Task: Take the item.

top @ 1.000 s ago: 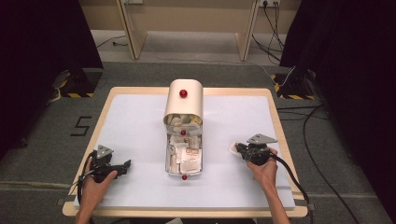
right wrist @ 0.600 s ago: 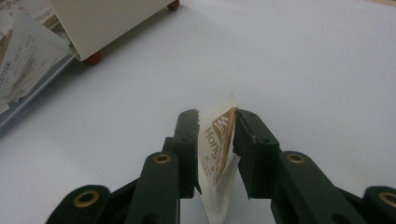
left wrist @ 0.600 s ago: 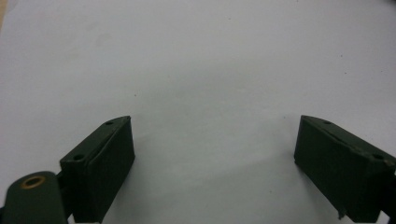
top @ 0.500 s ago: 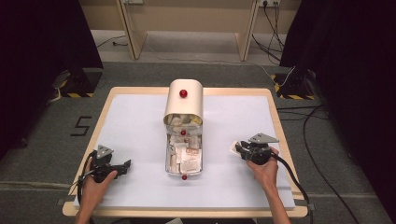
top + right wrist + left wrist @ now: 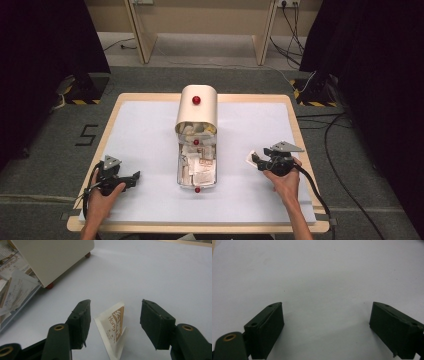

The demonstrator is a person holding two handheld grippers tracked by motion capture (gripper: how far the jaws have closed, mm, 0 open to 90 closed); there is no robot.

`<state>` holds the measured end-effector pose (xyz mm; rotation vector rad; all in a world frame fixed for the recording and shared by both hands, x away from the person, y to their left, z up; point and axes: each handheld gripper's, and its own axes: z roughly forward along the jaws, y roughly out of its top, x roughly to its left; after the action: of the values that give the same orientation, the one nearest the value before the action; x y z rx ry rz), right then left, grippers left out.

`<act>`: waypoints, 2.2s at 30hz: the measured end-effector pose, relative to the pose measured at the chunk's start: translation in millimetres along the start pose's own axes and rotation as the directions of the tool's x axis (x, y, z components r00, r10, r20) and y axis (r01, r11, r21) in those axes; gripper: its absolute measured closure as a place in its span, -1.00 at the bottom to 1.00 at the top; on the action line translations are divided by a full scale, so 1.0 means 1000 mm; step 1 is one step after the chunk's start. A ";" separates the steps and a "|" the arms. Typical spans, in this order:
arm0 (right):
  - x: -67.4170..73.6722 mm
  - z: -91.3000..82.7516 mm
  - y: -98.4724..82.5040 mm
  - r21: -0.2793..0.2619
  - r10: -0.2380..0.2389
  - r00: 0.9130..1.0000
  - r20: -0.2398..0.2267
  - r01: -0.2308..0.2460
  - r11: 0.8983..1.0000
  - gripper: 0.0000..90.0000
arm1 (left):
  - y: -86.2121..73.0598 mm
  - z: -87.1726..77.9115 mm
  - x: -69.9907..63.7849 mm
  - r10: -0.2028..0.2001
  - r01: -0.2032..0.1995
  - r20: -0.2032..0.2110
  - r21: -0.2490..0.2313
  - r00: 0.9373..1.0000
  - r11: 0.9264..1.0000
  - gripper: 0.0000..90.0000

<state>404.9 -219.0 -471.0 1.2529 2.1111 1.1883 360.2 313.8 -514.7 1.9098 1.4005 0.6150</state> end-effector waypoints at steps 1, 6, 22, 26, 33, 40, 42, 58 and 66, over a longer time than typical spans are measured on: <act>0.000 -0.001 0.000 0.001 0.002 1.000 -0.001 -0.002 1.000 -0.11 | 0.000 0.000 0.000 0.000 0.000 0.000 0.000 1.000 1.000 -0.75; 0.000 -0.004 0.000 -0.003 0.005 1.000 0.000 -0.005 1.000 -0.16 | 0.000 0.000 0.000 0.000 0.000 0.000 0.000 1.000 1.000 -0.75; 0.002 -0.011 0.001 -0.013 0.006 1.000 -0.006 -0.006 1.000 -0.21 | 0.000 0.000 0.000 0.000 0.000 0.000 0.000 1.000 1.000 -0.75; 0.006 -0.012 0.003 -0.016 0.000 1.000 -0.012 0.000 1.000 -0.22 | 0.000 0.000 0.000 0.000 0.000 0.000 0.000 1.000 1.000 -0.75; 0.011 -0.014 0.004 -0.013 -0.021 1.000 -0.015 0.020 1.000 -0.23 | 0.000 0.000 0.000 0.000 0.000 0.000 0.000 1.000 1.000 -0.75; 0.014 -0.016 0.004 -0.012 -0.030 0.999 -0.022 0.030 0.999 -0.23 | 0.000 0.000 0.000 0.000 0.000 0.000 0.000 1.000 1.000 -0.75; 0.014 -0.017 0.003 -0.013 -0.031 0.999 -0.023 0.031 0.999 -0.22 | 0.000 0.000 0.000 0.000 0.000 0.000 0.000 1.000 1.000 -0.75; 0.020 -0.025 -0.001 -0.014 -0.042 0.998 -0.038 0.041 0.999 -0.22 | 0.000 0.000 0.000 0.000 0.000 0.000 0.000 1.000 1.000 -0.75; 0.023 -0.031 -0.004 -0.011 -0.053 0.998 -0.043 0.053 0.999 -0.23 | 0.000 0.000 0.000 0.000 0.000 0.000 0.000 1.000 1.000 -0.75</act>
<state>370.0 -214.8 -455.7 1.1697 2.1531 1.2120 360.2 313.7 -514.7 1.9098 1.4007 0.6154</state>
